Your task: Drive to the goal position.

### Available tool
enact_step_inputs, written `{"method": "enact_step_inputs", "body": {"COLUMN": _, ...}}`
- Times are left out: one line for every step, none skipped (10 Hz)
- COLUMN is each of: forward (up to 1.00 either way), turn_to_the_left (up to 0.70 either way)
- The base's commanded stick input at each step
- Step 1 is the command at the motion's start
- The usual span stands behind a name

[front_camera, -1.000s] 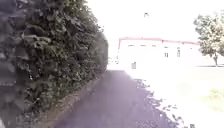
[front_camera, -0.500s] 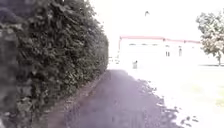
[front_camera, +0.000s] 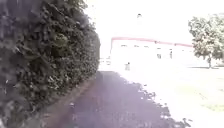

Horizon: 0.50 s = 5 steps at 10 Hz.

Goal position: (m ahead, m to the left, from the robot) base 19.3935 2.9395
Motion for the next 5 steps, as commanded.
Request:
{"method": "enact_step_inputs", "body": {"forward": 0.85, "turn_to_the_left": 0.0}}
{"method": "enact_step_inputs", "body": {"forward": 0.85, "turn_to_the_left": 0.0}}
{"method": "enact_step_inputs", "body": {"forward": 0.85, "turn_to_the_left": 0.0}}
{"method": "enact_step_inputs", "body": {"forward": 0.85, "turn_to_the_left": 0.0}}
{"method": "enact_step_inputs", "body": {"forward": 0.85, "turn_to_the_left": 0.0}}
